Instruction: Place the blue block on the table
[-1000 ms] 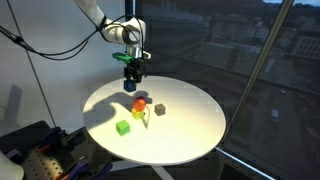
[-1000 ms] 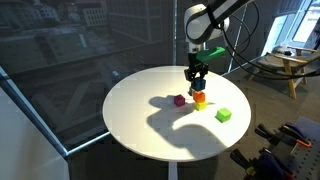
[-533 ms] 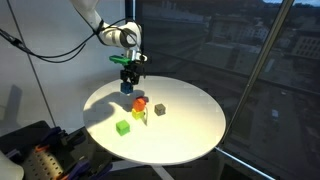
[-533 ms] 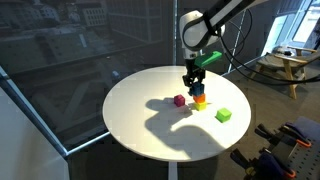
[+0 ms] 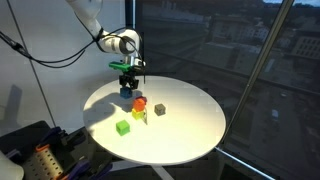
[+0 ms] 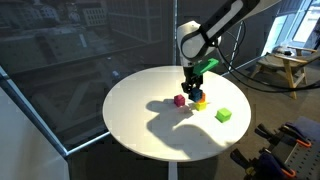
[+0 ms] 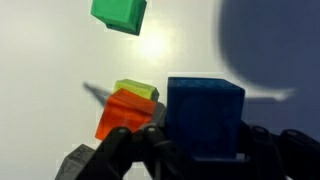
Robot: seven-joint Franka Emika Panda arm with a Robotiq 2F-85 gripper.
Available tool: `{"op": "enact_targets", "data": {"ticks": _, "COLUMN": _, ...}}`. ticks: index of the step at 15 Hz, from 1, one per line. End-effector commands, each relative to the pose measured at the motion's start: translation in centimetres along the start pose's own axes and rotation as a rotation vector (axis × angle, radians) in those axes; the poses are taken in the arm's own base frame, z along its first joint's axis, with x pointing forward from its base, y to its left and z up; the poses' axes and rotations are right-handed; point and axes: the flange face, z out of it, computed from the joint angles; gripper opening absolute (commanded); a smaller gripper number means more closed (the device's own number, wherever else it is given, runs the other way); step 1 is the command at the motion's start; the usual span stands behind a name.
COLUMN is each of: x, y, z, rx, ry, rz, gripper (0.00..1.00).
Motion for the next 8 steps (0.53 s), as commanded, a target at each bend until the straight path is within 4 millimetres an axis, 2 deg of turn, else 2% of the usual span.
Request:
{"op": "enact_targets", "data": {"ticks": 1, "x": 0.7, "y": -0.1, "z": 0.6, "rx": -0.014, "ry": 0.027, "rz": -0.021, "gripper": 0.27}}
{"op": "enact_targets", "data": {"ticks": 6, "x": 1.0, "y": -0.3, "z": 1.4, "rx": -0.01, "ry": 0.045, "rz": -0.019, "gripper": 0.27}}
{"op": "enact_targets", "data": {"ticks": 7, "x": 0.7, "y": -0.3, "z": 1.7, "rx": 0.004, "ry": 0.026, "rz": -0.005, "gripper": 0.52}}
{"op": "enact_targets", "data": {"ticks": 8, "x": 0.7, "y": -0.3, "z": 1.7, "rx": 0.004, "ry": 0.028, "rz": -0.006, "gripper": 0.52}}
